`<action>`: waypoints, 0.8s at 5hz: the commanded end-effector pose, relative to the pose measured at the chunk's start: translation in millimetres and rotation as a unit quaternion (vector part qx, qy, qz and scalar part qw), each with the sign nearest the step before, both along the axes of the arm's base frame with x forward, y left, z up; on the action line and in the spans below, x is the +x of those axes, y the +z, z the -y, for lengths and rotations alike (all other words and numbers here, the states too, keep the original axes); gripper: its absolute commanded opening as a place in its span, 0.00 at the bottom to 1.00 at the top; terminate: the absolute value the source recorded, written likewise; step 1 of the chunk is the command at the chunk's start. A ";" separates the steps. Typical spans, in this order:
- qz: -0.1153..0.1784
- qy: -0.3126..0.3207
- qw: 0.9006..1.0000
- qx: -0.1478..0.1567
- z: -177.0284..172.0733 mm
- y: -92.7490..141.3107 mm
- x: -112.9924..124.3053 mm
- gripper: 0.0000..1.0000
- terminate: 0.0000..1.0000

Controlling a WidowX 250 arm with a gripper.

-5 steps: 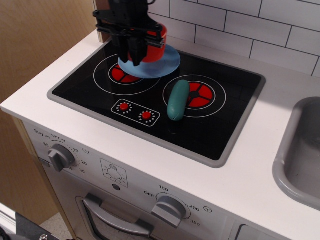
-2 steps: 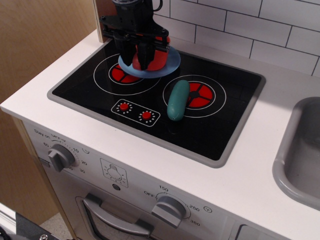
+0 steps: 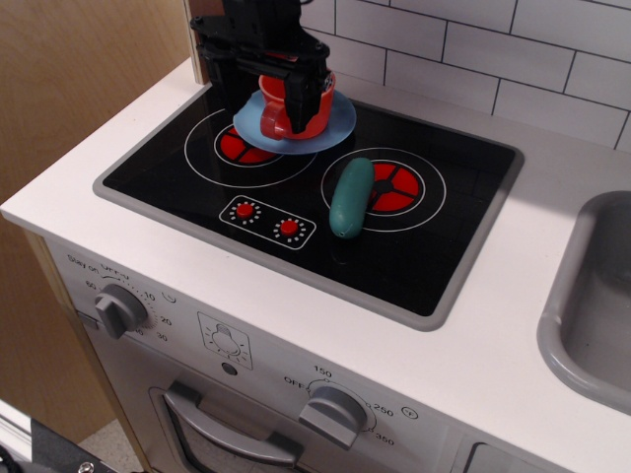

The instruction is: Put cup on plate

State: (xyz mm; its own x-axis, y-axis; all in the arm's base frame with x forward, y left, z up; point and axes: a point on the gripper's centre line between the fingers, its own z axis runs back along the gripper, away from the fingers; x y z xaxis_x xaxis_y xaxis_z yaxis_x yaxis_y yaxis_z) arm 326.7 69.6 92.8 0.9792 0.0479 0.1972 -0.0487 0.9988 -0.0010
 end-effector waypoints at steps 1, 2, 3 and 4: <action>0.024 -0.002 1.000 0.009 -4.3 31.8 -5.0 1.00 0.00; 0.024 -0.002 1.000 0.009 -4.3 31.8 -5.0 1.00 0.00; 0.024 -0.002 1.000 0.009 -4.3 31.8 -5.0 1.00 0.00; 0.024 -0.002 1.000 0.009 -4.3 31.8 -5.0 1.00 1.00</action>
